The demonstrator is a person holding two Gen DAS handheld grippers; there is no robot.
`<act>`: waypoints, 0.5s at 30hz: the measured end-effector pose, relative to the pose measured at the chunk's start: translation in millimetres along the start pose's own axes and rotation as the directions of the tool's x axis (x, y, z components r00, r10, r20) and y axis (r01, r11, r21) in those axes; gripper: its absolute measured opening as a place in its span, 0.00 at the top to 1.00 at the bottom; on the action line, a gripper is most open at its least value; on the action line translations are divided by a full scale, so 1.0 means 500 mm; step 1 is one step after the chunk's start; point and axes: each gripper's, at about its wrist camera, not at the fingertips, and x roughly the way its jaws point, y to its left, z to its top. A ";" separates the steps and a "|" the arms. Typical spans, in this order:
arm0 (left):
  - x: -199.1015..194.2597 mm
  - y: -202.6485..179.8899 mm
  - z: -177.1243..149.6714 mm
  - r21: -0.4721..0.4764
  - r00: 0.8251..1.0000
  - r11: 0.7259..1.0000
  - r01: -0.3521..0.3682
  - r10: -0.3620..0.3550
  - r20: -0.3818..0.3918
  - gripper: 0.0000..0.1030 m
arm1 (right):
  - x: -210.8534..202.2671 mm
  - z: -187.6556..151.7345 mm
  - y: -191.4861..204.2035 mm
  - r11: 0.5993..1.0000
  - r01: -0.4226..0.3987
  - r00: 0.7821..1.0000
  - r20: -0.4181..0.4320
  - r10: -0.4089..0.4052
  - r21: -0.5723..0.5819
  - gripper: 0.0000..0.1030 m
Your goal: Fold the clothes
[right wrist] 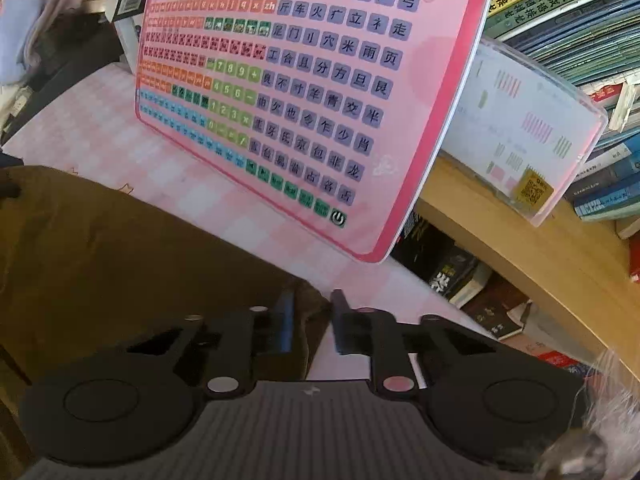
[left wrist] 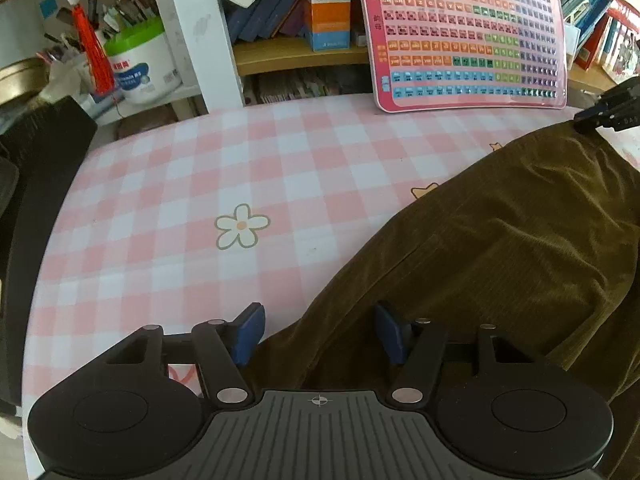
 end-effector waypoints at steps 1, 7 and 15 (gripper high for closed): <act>0.001 0.001 0.002 0.000 1.000 1.000 0.011 -0.011 -0.003 0.48 | -0.005 -0.002 0.004 1.000 0.017 1.000 -0.003 -0.017 0.006 0.86; -0.015 -0.040 0.010 0.133 1.000 0.991 -0.014 0.015 -0.008 0.95 | -0.081 -0.011 0.044 0.989 0.146 0.986 0.081 -0.148 0.035 0.88; -0.185 -0.052 -0.003 0.086 0.952 0.992 -0.093 0.063 0.298 0.97 | -0.291 -0.037 0.171 0.929 0.354 0.867 0.334 -0.368 0.104 0.89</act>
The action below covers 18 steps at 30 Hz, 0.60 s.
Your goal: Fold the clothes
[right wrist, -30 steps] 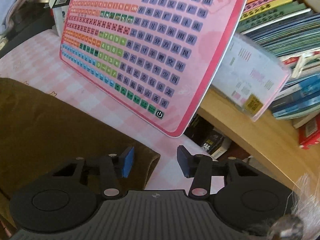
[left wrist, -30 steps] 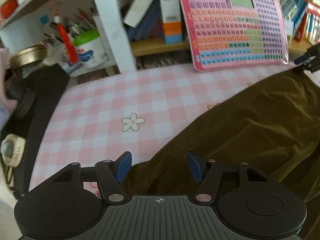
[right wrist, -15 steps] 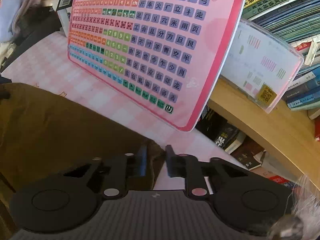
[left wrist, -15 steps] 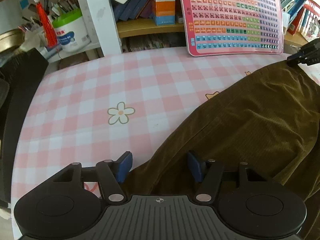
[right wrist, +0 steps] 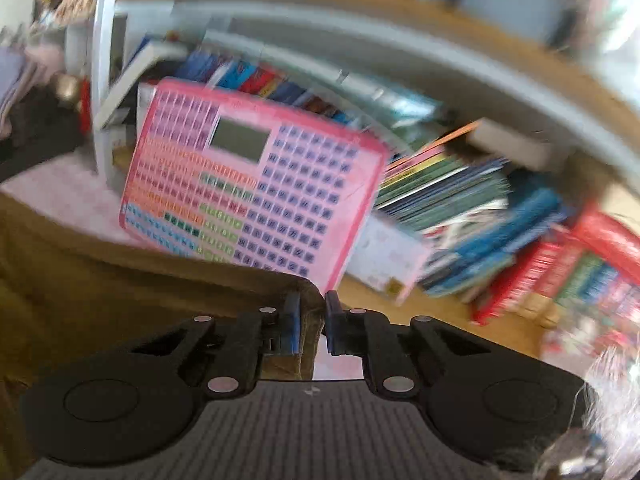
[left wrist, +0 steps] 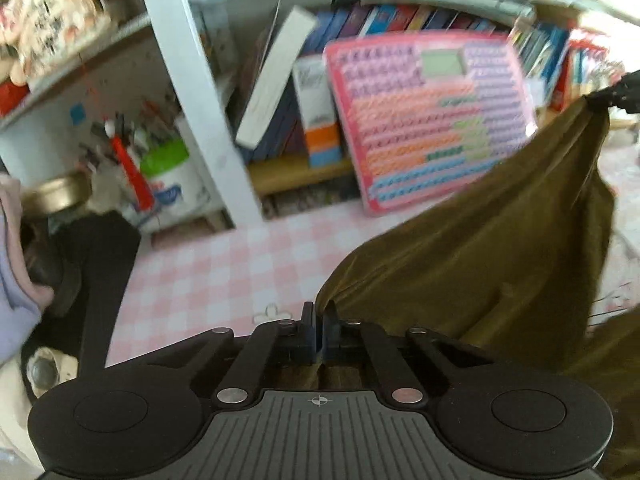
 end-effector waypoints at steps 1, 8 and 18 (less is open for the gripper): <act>-0.022 0.002 -0.002 -0.006 0.999 1.000 0.016 -0.016 0.030 0.97 | -0.032 -0.002 0.002 1.000 0.022 1.000 0.016 -0.022 0.017 0.89; -0.192 -0.032 -0.075 0.026 0.977 0.995 0.099 -0.102 0.189 0.97 | -0.314 -0.096 0.067 0.987 0.098 0.990 0.088 -0.110 0.127 0.89; -0.244 -0.084 -0.285 0.013 0.959 0.959 0.283 -0.283 0.034 0.89 | -0.467 -0.441 0.241 0.946 0.187 0.961 -0.250 -0.120 0.265 0.86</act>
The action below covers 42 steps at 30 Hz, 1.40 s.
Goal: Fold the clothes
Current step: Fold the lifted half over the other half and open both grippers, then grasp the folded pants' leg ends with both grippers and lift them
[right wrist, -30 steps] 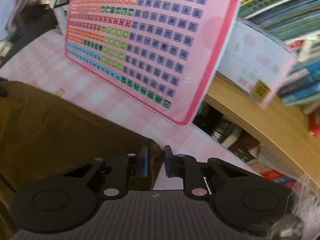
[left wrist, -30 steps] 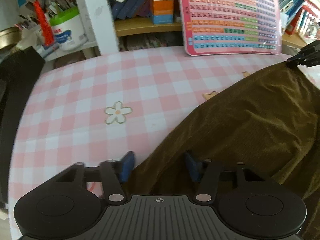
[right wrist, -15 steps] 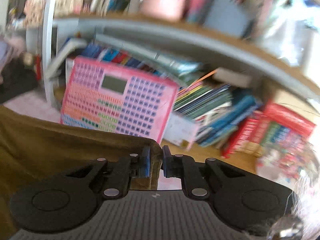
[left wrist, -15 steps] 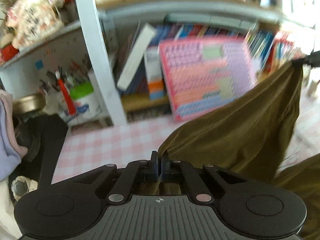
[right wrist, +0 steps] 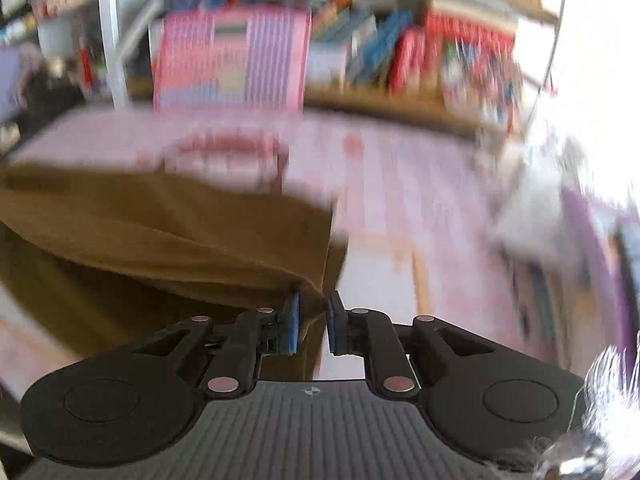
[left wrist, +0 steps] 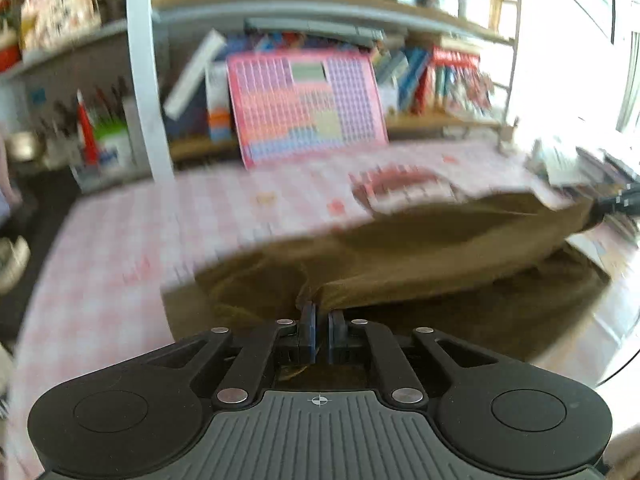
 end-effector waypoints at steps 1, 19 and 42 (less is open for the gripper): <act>0.003 -0.001 -0.011 -0.007 1.000 1.000 -0.001 0.001 -0.020 0.89 | 0.006 -0.026 0.012 1.000 0.015 0.999 -0.038 -0.016 -0.003 0.85; -0.069 0.029 -0.133 -0.745 0.999 0.666 0.035 -0.038 0.014 0.50 | -0.060 -0.108 -0.005 0.772 -0.097 0.974 -0.101 0.205 0.629 0.54; 0.019 0.065 -0.155 -0.989 0.991 0.071 0.133 -0.013 0.133 0.51 | 0.057 -0.118 -0.099 0.217 -0.172 0.945 0.098 0.312 0.961 0.58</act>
